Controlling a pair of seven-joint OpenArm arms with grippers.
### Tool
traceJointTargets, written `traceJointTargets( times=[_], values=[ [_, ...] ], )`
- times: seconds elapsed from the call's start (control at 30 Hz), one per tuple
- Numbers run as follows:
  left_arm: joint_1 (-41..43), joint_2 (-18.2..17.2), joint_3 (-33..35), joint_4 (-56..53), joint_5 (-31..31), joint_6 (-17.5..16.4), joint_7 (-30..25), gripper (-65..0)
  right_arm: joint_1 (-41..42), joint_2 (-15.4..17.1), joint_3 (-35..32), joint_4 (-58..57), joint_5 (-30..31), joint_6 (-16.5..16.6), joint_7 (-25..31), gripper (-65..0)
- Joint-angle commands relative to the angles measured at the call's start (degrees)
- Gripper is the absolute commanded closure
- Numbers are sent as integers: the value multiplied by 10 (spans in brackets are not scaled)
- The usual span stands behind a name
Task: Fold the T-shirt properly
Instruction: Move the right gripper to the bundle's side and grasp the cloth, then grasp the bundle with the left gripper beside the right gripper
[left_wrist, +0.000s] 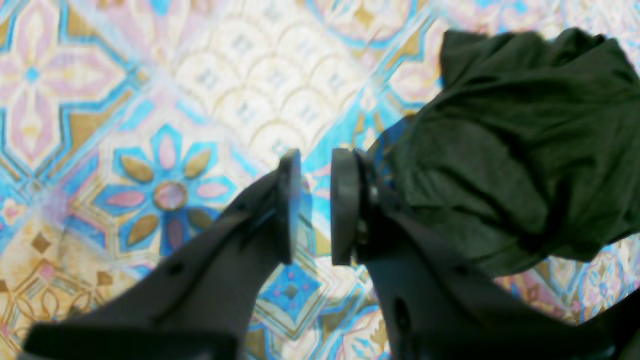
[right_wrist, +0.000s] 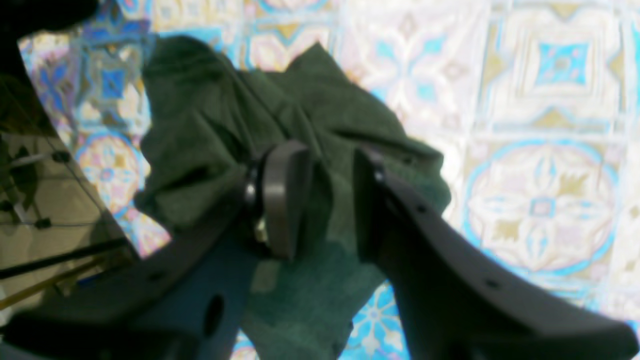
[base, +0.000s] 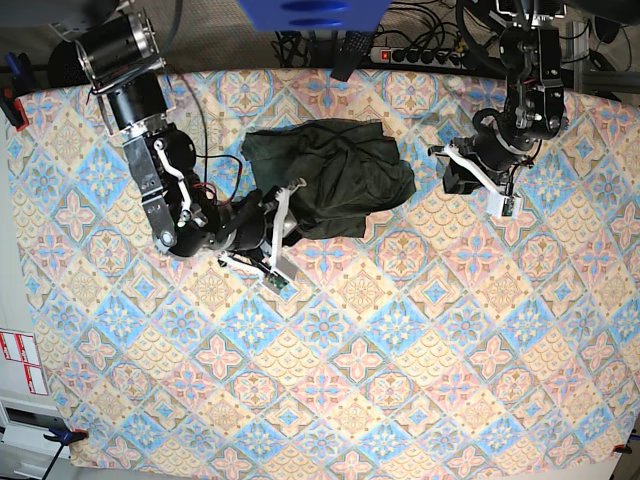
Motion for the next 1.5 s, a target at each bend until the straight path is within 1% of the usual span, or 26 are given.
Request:
traceJointTargets(
  times=[0.0,0.13,0.23,0.3,0.5,0.6,0.7,0.73,0.87,0.93,1.03,1.1,1.2,1.27,1.37,1.47],
  values=[
    [-1,-4,-1,10,-6,-2,-7,-86,16,1,0,11,11,1,12,-176],
    [-6,-3,21,8,-2,-2,-7,-86,15,1,-15,11,11,1,9,-176],
    [-6,-3,34,8,-2,-2,-7,-86,17,1,-73,11,11,1,11,-176],
    [-6,-3,34,8,-2,-2,-7,-86,21,1,-126,10,11,1,11,-176],
    [-7,-3,34,10,-6,-2,-7,-86,95,-2,-264,4,11,1,12,-176],
    [-2,-3,34,11,-6,-2,-7,-85,123,-2,-305,6,11,1,12,-176],
    [-1,-3,34,11,-6,-2,-7,-85,131,-2,-304,10,11,1,13,-176],
    [1,-3,35,11,-6,-2,-7,-85,131,-2,-293,10,11,1,13,-176],
    [12,-3,35,33,-6,-2,-7,-85,130,-2,-217,9,11,1,18,-176],
    [21,-3,35,59,-6,-2,-7,-85,127,-2,-169,5,11,1,43,-176],
    [26,-3,34,92,-6,-2,-7,-85,127,-2,-137,-7,11,1,70,-176],
    [26,-2,35,100,-7,-2,-7,-85,127,-2,-136,-26,11,1,72,-176],
    [22,12,49,111,-14,-2,-7,-85,120,-2,-139,-48,11,1,70,-175],
    [22,17,61,130,-21,-2,-7,-85,103,-2,-148,-52,11,1,70,-152],
    [21,17,90,146,-31,-2,-7,-85,90,-2,-186,-54,11,1,70,-110],
    [20,17,100,145,-31,-2,-7,-85,90,-2,-254,-51,11,1,70,-105]
  ],
)
